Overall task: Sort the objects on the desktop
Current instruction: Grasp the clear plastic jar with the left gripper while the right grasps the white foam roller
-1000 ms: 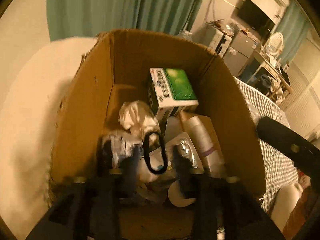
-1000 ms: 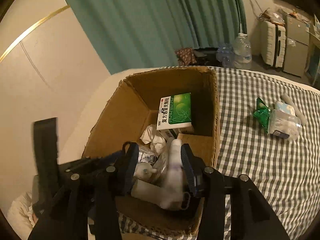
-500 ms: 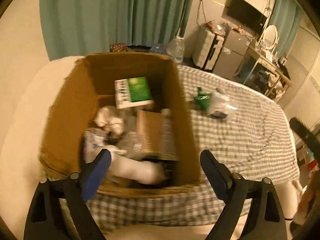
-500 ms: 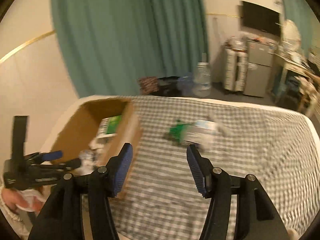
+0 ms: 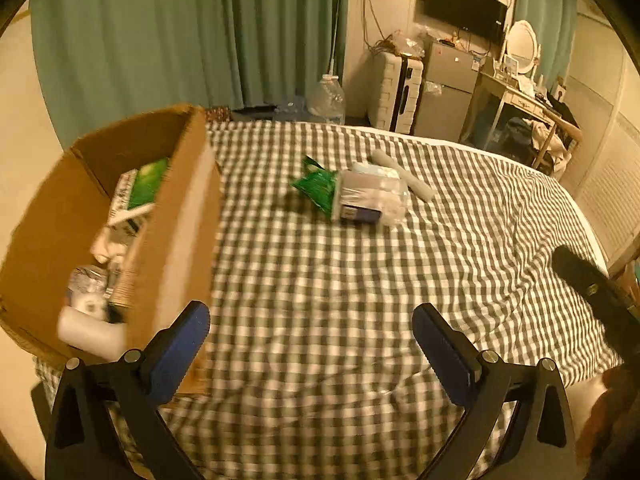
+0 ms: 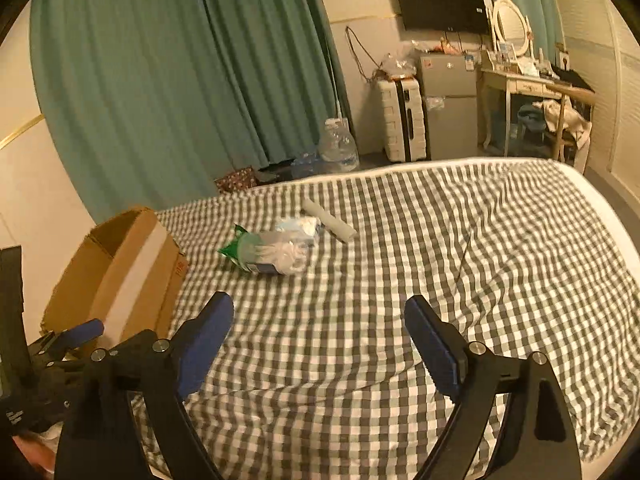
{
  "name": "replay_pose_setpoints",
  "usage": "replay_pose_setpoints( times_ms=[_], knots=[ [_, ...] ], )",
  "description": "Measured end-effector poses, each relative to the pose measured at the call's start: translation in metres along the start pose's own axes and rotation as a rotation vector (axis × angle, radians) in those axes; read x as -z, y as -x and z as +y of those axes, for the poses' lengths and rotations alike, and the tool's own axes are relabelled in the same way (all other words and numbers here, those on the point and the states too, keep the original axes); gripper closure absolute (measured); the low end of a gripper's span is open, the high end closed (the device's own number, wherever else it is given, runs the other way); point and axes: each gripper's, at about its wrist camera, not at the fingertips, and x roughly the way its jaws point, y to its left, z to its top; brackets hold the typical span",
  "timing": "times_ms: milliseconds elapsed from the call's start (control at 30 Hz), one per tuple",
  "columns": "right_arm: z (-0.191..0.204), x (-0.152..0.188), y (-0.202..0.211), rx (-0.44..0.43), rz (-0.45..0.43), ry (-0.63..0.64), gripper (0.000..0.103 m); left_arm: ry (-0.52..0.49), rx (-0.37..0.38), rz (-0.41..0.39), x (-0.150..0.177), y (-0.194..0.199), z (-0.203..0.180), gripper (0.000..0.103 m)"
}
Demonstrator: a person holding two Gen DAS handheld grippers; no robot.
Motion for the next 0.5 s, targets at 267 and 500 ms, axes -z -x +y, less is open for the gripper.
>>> replay_pose_setpoints(
  times_ms=[267,500],
  knots=[
    [-0.042,-0.002,-0.048,-0.041,0.094,-0.100,0.015,-0.022,0.067,0.041,-0.018,-0.058,-0.033,0.000],
    [-0.072,-0.012,-0.081,-0.034,0.112,-0.189,0.015,-0.047,0.089,0.042,-0.042,-0.111,-0.039,0.000]
  ],
)
